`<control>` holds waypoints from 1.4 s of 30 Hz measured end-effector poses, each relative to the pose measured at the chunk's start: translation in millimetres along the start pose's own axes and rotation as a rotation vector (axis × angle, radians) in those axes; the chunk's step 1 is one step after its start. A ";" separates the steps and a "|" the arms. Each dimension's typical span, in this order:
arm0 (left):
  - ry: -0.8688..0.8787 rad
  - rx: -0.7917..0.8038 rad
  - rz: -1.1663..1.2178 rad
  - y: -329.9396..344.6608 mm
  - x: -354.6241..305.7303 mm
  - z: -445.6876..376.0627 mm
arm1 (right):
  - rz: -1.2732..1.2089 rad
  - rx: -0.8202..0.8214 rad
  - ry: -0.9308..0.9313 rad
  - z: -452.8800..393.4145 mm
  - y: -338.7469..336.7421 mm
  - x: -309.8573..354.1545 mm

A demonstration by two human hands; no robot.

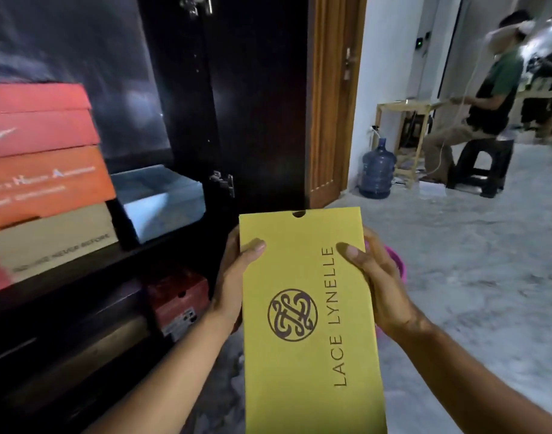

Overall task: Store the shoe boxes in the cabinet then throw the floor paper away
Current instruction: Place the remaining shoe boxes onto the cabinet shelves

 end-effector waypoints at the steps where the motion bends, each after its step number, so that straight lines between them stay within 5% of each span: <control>1: 0.017 -0.025 0.003 -11.9 -18.3 0.1 | 0.015 0.035 -0.004 -4.9 16.6 5.7; 11: 0.146 -0.341 -0.026 -109.1 -156.2 -52.0 | -0.076 0.434 0.171 -15.5 127.3 -17.5; 16: 0.026 -0.431 -0.239 -118.7 -178.9 -89.5 | -0.342 0.287 0.280 -51.5 155.7 -15.2; 18: 0.077 -0.471 -0.502 -125.9 -190.7 -97.0 | -0.364 0.202 0.336 -73.2 166.1 -14.7; 25: 0.582 -0.061 -1.198 -102.6 -193.5 -68.0 | -0.260 0.127 0.418 -161.6 219.9 5.7; 29: 0.627 -0.021 -1.447 -120.3 -191.0 -86.5 | -0.168 0.131 0.456 -209.7 249.2 5.8; 33: 0.683 -0.134 -1.664 -135.0 -196.0 -107.9 | -0.116 0.052 0.423 -241.1 270.7 2.2; 37: 0.647 -0.298 -1.791 -132.7 -200.2 -131.3 | 0.307 -0.178 0.200 -243.5 273.7 5.6; 42: 0.512 -0.460 -1.847 -138.6 -197.2 -153.7 | 0.610 0.110 -0.072 -244.4 311.8 5.2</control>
Point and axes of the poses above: each hand's wrist, its own z-axis away from the middle knuckle, its own y-axis out of the palm, x = y × z, the point moved 6 cm from there along -z, towards the middle knuckle, and after that the axes turned 15 degrees about z, right-handed, at the moved point
